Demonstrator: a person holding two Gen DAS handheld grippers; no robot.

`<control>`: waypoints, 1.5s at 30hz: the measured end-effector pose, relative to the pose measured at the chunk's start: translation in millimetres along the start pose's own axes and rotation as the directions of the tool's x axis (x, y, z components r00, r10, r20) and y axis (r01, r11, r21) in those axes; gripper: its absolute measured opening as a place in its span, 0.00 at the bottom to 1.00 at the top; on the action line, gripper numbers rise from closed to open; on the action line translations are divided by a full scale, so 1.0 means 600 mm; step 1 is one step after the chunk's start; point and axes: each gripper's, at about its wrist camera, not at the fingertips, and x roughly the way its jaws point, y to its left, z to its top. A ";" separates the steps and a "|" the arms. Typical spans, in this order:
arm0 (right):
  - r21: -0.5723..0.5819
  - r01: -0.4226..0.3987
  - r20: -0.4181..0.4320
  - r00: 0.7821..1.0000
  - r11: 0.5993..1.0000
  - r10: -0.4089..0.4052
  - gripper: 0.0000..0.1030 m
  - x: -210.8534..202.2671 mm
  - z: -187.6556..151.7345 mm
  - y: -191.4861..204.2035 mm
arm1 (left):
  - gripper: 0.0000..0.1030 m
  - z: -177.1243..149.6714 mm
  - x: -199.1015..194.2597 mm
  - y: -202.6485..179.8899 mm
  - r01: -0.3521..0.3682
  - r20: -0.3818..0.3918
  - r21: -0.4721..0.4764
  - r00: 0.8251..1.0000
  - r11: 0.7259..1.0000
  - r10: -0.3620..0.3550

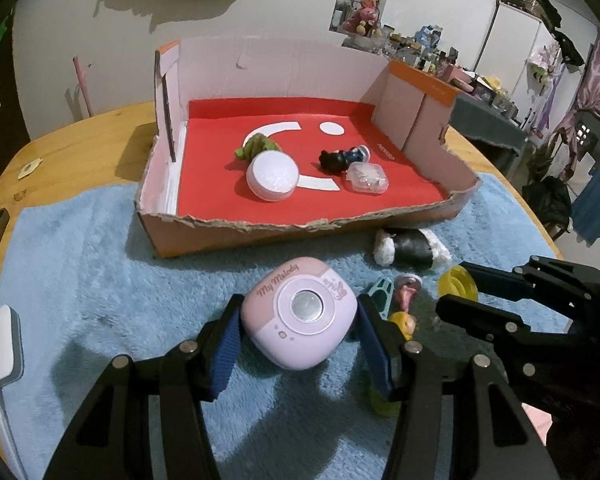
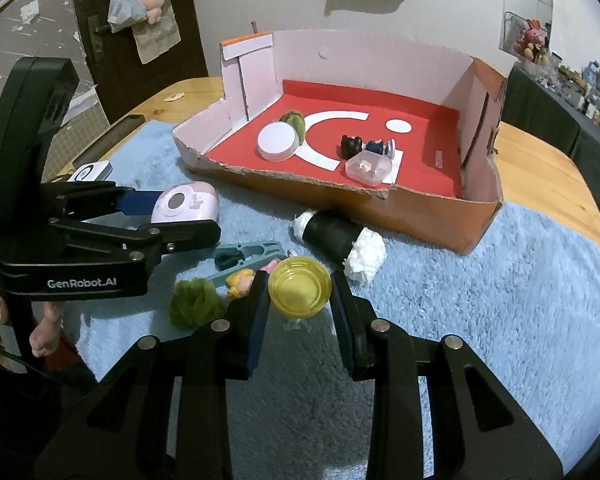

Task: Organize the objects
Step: 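Lift the pink device and yellow cup and carry them into the red box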

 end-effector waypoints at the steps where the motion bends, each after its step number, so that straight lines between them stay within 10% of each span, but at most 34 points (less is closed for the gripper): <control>1: 0.000 -0.001 0.001 1.000 1.000 0.001 0.28 -0.001 0.001 0.000 | 0.55 0.001 -0.002 -0.001 0.003 0.002 0.000 1.000 1.000 -0.003; 45: -0.039 -0.043 0.069 0.997 0.998 0.045 0.28 -0.019 0.072 -0.004 | 0.55 0.083 -0.011 0.001 0.022 0.060 0.003 0.998 1.000 -0.022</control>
